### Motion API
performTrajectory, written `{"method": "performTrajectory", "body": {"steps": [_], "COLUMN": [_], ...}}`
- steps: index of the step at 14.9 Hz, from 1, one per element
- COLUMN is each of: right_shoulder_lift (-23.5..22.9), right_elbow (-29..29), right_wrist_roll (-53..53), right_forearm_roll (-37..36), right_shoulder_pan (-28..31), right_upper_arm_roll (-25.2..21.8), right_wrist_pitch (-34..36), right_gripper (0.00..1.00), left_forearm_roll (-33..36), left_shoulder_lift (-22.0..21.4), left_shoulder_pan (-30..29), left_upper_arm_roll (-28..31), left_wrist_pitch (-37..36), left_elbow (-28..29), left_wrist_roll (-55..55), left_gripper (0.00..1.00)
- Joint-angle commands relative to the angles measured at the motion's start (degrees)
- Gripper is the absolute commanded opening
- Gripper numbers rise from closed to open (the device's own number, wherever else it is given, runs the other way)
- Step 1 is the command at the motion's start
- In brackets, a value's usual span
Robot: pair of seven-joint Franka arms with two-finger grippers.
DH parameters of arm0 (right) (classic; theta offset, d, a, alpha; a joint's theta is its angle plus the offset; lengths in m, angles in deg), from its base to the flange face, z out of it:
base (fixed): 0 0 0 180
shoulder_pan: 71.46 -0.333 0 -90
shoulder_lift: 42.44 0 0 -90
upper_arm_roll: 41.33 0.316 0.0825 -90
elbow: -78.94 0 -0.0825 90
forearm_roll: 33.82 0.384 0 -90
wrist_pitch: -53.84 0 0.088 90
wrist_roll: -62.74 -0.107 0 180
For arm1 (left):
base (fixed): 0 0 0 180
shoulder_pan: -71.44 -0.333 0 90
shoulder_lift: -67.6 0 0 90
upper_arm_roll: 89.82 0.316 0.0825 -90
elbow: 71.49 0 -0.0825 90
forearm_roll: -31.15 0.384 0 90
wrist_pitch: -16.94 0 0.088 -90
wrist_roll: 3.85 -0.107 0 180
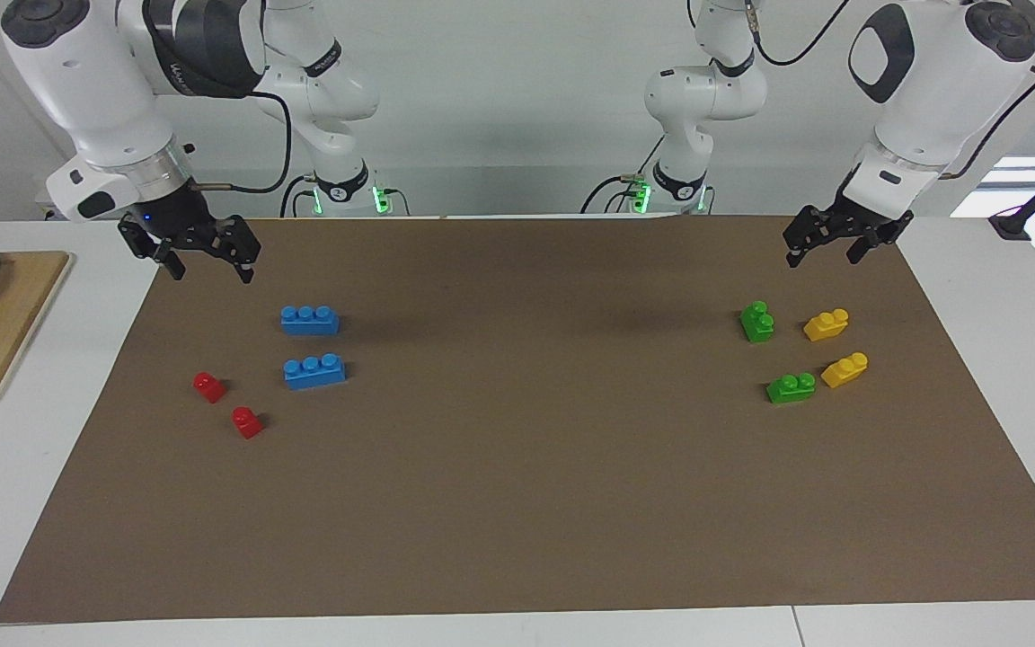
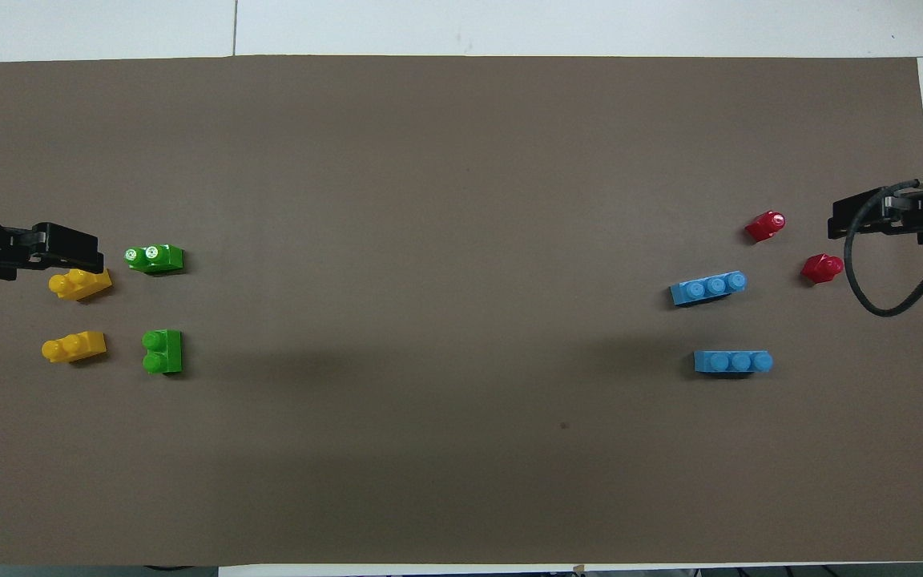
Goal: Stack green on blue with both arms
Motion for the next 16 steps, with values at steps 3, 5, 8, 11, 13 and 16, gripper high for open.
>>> {"method": "performTrajectory", "body": {"steps": [3,5,8,11,13,16], "right_shoulder_lift": [0.95,0.95,1.21,1.21,1.21,0.68], "right_elbow": [0.84,0.93,1.63,2.95,3.56,4.88], "right_wrist_roll": [1.06,0.98,-5.67,-16.11,-26.04,-40.63], "right_forearm_roll": [-1.03,-1.03,-0.51,-0.07,0.98,3.61], "right_shoulder_pan": [0.35,0.35,0.79,1.14,1.14,1.23], "right_upper_arm_roll": [0.10,0.10,0.01,0.01,-0.08,-0.08], "right_wrist_pitch": [0.08,0.08,0.61,0.08,0.08,-0.09], "right_gripper": [0.99,0.99,0.99,0.99,0.99,0.99], "left_forearm_roll": [0.86,0.86,0.77,0.86,0.86,0.86], "left_shoulder_lift": [-1.49,-2.37,-3.07,-6.23,-7.90,-7.91], "left_shoulder_pan": [0.59,0.59,-0.55,-1.43,-1.08,-1.52], "left_upper_arm_roll": [0.10,0.10,0.54,0.63,0.54,0.63], "left_wrist_pitch": [0.92,2.06,1.10,4.68,7.41,10.14], "left_elbow": [1.73,4.01,4.80,11.99,16.22,19.83], "left_wrist_roll": [1.07,1.08,1.07,0.81,0.81,0.63], "left_gripper": [1.00,1.00,1.00,1.00,1.00,1.00]}}
